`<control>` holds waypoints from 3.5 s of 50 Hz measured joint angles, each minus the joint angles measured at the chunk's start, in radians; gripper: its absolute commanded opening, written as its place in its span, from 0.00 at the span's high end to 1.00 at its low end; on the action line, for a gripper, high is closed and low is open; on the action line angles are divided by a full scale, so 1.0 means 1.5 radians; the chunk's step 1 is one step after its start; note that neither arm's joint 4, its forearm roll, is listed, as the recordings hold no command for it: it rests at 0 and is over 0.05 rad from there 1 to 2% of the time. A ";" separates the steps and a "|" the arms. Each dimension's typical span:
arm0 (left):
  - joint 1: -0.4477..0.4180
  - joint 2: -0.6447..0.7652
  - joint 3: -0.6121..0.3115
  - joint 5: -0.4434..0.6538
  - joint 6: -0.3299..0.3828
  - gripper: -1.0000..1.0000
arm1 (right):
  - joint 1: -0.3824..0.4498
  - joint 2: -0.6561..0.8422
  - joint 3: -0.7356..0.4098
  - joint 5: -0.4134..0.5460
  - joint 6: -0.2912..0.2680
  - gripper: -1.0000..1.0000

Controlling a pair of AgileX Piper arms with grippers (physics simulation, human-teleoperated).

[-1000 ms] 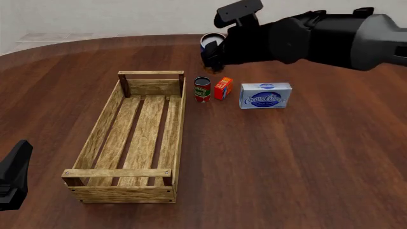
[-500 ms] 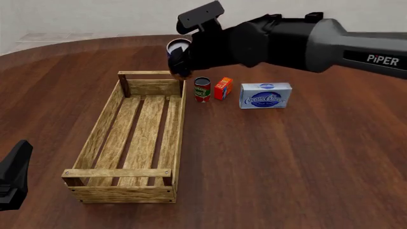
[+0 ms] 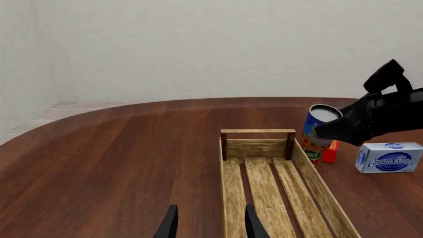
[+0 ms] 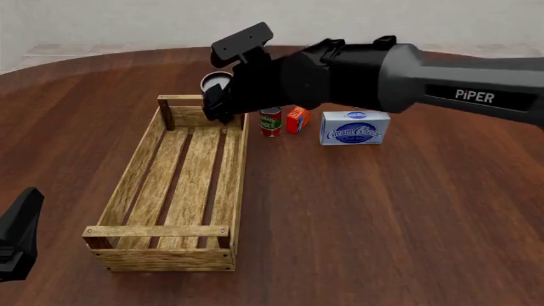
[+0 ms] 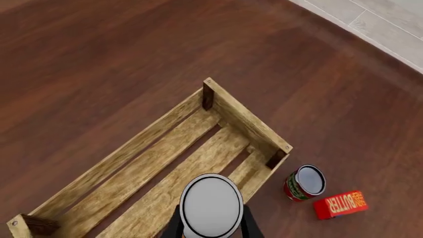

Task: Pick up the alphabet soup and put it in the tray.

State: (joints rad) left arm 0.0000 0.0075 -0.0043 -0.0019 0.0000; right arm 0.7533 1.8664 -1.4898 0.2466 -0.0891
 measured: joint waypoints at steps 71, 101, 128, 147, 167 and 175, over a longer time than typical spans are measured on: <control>0.000 0.000 0.000 0.000 0.000 0.00 | 0.084 0.083 0.062 -0.072 0.060 1.00; 0.000 0.000 0.000 0.000 0.000 0.00 | 0.094 0.118 0.081 -0.110 0.088 1.00; 0.000 0.000 0.000 0.000 0.000 0.00 | 0.100 0.144 0.084 -0.125 0.102 1.00; 0.000 0.000 0.000 0.000 0.000 0.00 | 0.102 0.150 0.088 -0.134 0.104 1.00; 0.000 0.000 0.000 0.000 0.000 0.00 | 0.105 0.152 0.089 -0.142 0.106 1.00; 0.000 0.000 0.000 0.000 0.000 0.00 | 0.107 0.153 0.090 -0.145 0.107 1.00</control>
State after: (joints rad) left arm 0.0000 0.0075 -0.0043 -0.0019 0.0000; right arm 0.9135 2.0960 -1.3546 0.0292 0.0713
